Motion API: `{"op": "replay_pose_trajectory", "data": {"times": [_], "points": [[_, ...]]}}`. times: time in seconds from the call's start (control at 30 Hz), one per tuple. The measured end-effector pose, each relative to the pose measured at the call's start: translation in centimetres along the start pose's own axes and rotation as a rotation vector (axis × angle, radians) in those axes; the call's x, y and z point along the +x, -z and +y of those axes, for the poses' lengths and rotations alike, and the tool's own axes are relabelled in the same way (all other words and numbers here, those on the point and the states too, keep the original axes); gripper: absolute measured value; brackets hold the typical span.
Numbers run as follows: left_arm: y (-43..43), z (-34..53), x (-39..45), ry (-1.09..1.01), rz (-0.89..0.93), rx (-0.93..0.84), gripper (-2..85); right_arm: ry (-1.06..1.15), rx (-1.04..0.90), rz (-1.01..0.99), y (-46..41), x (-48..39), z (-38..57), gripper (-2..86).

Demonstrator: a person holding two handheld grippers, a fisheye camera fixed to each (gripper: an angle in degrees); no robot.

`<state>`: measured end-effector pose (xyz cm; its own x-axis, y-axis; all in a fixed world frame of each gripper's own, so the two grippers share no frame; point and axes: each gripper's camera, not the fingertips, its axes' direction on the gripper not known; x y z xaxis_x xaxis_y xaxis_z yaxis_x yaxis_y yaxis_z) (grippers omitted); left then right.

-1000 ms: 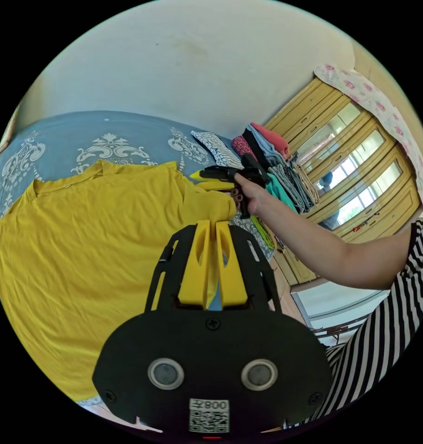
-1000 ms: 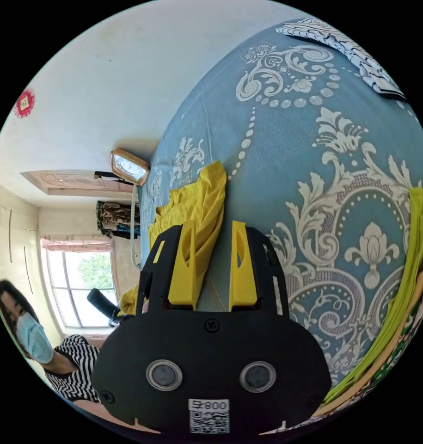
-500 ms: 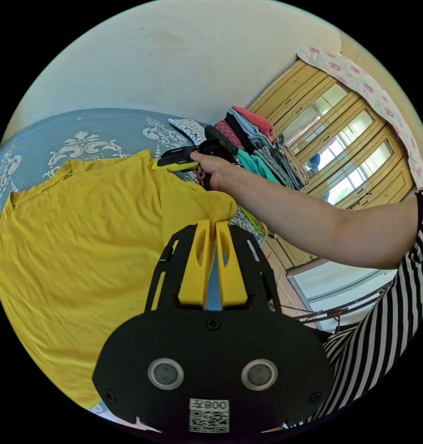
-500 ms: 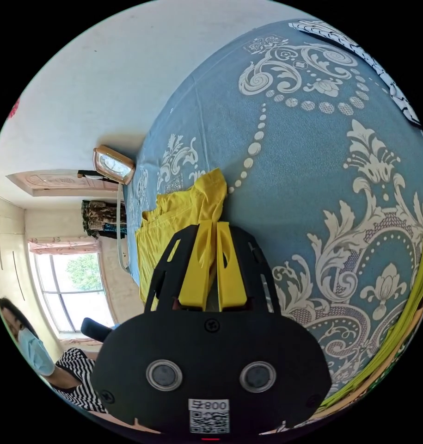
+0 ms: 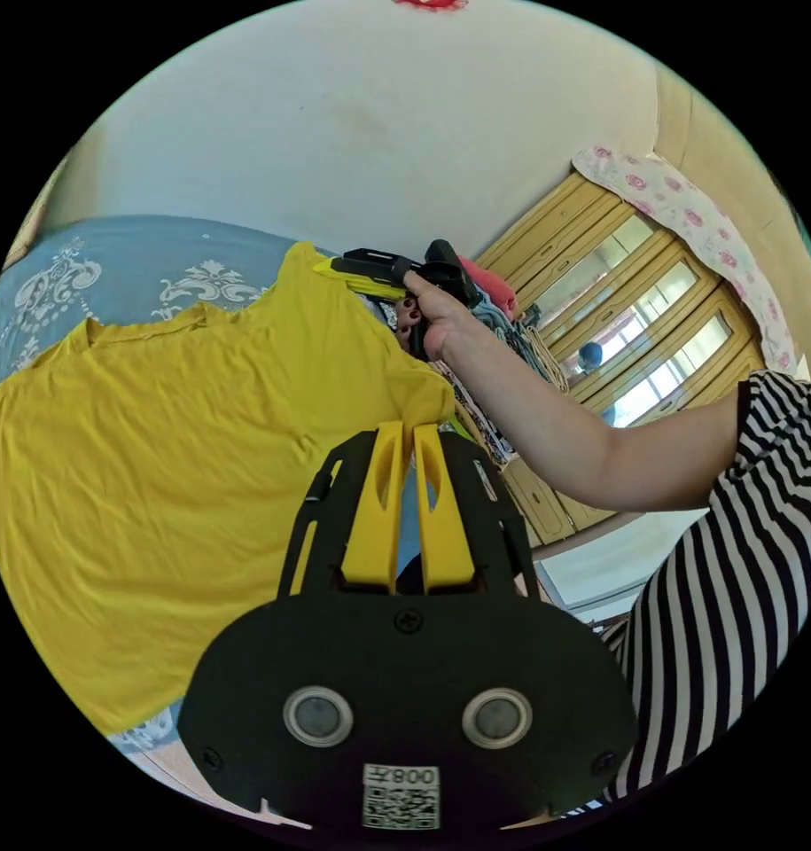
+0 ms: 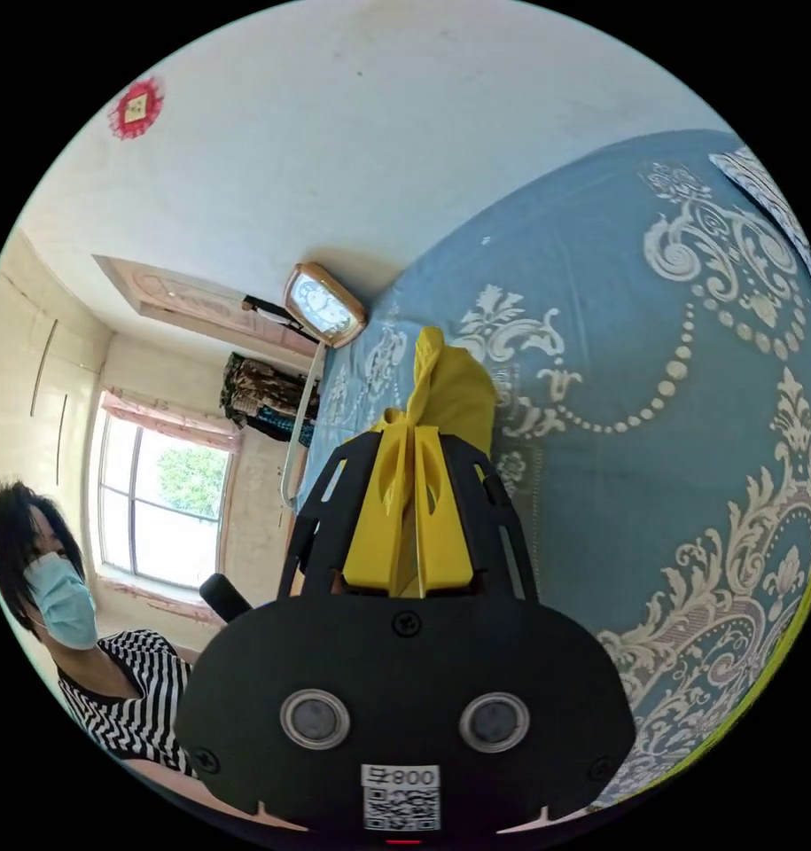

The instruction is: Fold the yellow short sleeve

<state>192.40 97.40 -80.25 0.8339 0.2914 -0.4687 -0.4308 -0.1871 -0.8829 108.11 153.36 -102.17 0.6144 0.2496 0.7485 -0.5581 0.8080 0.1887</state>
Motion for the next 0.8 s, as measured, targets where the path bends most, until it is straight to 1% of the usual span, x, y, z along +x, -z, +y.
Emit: {"op": "replay_pose_trajectory", "data": {"times": [0.13, 0.2, 0.4, 0.63, 0.8], "points": [[7.7, 0.8, -1.5, 0.084, -0.018, 0.08, 2.3, 0.09, -0.046, -0.059, -6.1, -3.2, -0.9, 0.7], [13.1, 1.7, -2.7, 0.156, -0.043, 0.144, 2.4, 0.111, -0.066, -0.089, -9.1, -4.2, -1.3, 0.7], [24.8, 5.2, -5.5, 0.344, -0.124, 0.263, 2.3, 0.161, -0.172, -0.143, -19.9, -6.4, -2.1, 0.7], [33.4, 8.5, -8.0, 0.526, -0.13, 0.338, 2.1, 0.208, -0.32, -0.084, -32.4, -7.2, -2.0, 0.6], [38.4, 10.4, -9.4, 0.636, -0.061, 0.426, 2.1, 0.241, -0.373, -0.032, -38.2, -6.9, -2.1, 0.6]]}}
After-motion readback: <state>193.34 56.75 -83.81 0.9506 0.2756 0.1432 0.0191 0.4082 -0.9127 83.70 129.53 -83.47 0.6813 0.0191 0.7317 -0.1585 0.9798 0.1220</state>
